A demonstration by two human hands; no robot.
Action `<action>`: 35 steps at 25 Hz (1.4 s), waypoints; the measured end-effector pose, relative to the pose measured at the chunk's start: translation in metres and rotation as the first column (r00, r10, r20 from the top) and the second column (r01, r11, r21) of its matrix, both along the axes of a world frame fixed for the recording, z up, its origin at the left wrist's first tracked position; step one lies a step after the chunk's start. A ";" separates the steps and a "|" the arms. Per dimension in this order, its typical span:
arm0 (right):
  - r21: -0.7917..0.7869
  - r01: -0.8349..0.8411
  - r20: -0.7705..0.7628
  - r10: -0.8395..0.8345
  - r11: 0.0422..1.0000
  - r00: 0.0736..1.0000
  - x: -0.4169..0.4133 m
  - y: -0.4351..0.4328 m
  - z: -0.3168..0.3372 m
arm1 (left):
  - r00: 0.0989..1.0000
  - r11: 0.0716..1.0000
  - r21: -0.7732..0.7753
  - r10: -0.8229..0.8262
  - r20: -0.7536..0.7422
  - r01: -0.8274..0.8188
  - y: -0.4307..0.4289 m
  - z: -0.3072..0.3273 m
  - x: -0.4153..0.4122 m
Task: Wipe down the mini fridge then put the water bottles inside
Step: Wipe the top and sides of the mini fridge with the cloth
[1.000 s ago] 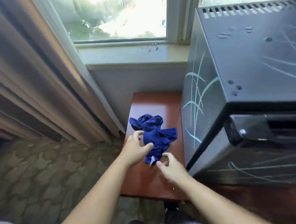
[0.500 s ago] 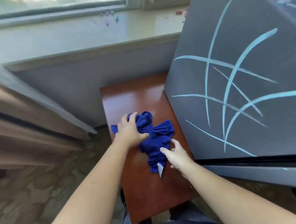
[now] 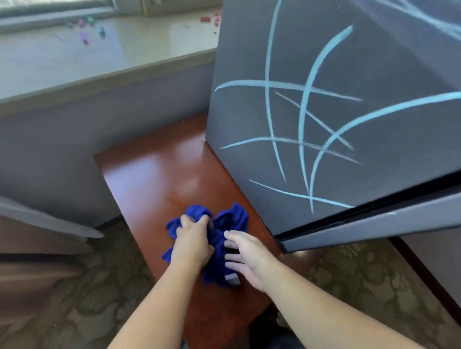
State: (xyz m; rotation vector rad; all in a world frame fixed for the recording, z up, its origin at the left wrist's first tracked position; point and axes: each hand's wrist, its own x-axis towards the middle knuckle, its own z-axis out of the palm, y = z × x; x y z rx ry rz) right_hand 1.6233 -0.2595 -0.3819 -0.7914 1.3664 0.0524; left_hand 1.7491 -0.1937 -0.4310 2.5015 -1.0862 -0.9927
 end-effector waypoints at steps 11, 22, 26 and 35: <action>-0.748 -0.581 -0.187 0.738 0.321 0.649 -0.092 -0.023 0.136 | 0.861 0.763 -0.415 0.493 -0.124 -0.496 0.028 0.201 -0.054; -1.000 0.018 0.013 0.820 0.004 0.572 -0.204 -0.040 0.330 | 0.861 0.364 -0.840 0.461 -0.214 -0.403 0.044 0.425 -0.161; -0.982 0.189 0.141 0.750 0.022 0.647 -0.240 -0.084 0.363 | 0.932 0.289 -0.925 0.333 -0.143 -0.245 0.001 0.464 -0.193; -0.988 0.068 -0.024 0.576 -0.137 0.817 -0.256 -0.173 0.378 | 0.920 0.439 -0.855 0.137 0.368 0.277 -0.114 0.452 -0.209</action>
